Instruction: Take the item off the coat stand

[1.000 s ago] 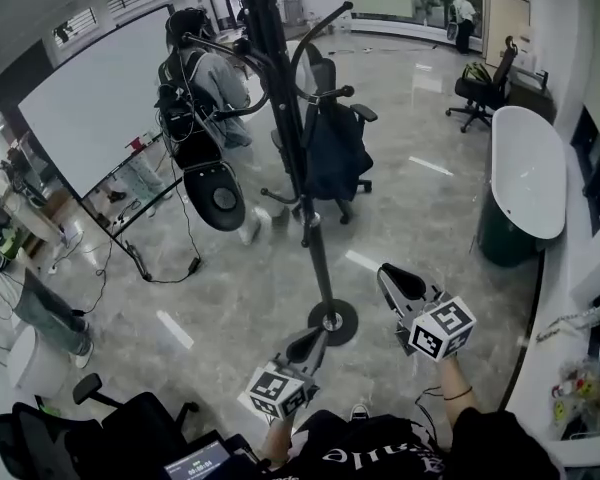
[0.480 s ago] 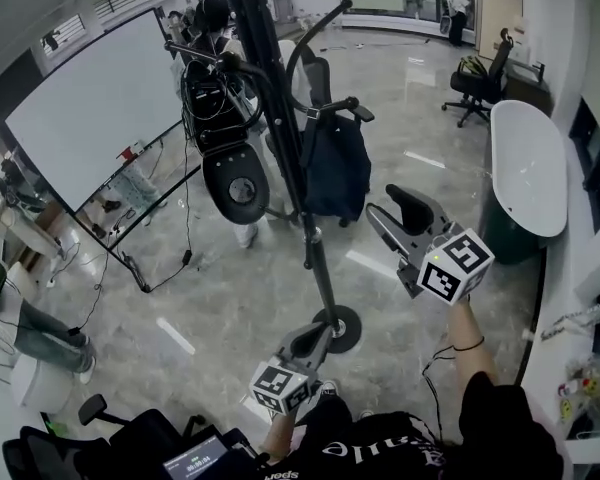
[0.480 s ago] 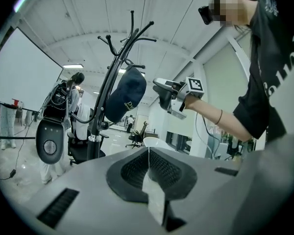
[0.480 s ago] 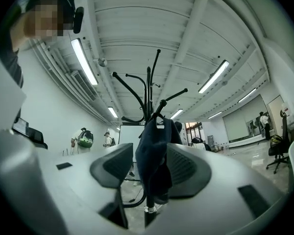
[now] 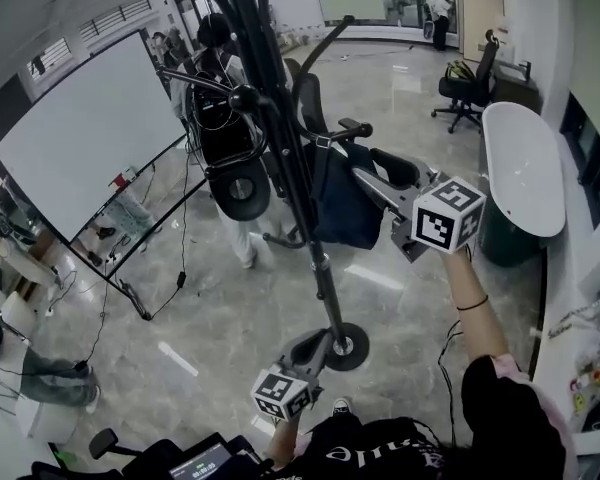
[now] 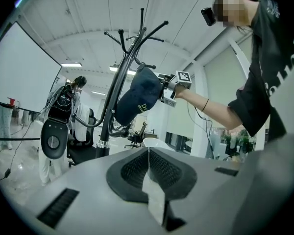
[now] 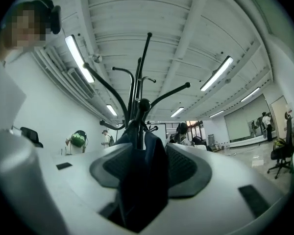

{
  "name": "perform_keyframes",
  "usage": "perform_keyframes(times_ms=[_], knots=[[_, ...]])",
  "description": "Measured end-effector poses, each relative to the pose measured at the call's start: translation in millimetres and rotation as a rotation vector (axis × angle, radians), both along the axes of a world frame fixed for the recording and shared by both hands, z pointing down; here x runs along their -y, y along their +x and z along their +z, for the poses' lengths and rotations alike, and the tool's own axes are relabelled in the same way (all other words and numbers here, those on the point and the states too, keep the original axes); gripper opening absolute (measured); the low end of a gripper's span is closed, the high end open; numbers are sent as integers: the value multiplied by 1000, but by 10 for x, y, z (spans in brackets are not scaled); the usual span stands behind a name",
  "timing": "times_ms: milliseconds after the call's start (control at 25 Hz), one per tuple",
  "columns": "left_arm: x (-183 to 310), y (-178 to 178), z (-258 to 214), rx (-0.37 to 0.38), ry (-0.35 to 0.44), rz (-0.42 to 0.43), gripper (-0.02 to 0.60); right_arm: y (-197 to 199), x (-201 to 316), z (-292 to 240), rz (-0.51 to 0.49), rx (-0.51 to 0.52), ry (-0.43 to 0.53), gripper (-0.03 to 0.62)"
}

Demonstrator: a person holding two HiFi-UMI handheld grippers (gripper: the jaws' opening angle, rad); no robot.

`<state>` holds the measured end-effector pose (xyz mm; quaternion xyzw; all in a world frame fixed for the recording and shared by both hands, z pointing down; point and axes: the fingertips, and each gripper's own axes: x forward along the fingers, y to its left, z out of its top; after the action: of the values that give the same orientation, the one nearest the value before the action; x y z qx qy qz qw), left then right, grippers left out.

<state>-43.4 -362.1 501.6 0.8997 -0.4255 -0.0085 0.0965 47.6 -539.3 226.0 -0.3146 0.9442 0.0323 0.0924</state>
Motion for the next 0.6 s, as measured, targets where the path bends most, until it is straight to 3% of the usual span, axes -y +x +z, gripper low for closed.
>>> perform_keyframes(times_ms=[240,280,360,480,600], knots=[[134,-78,71,-1,-2,29,6,-133,182,95,28,-35,-20,201],[149,-91,81,0,-3,31,6,-134,194,110,36,-48,-20,181],[176,-106,97,-2,-7,31,6,-126,216,144,71,-104,3,66],[211,-88,96,-2,-22,37,6,-79,216,128,116,-146,43,41],[251,-85,71,-2,-33,46,6,6,191,-16,143,-88,61,34]])
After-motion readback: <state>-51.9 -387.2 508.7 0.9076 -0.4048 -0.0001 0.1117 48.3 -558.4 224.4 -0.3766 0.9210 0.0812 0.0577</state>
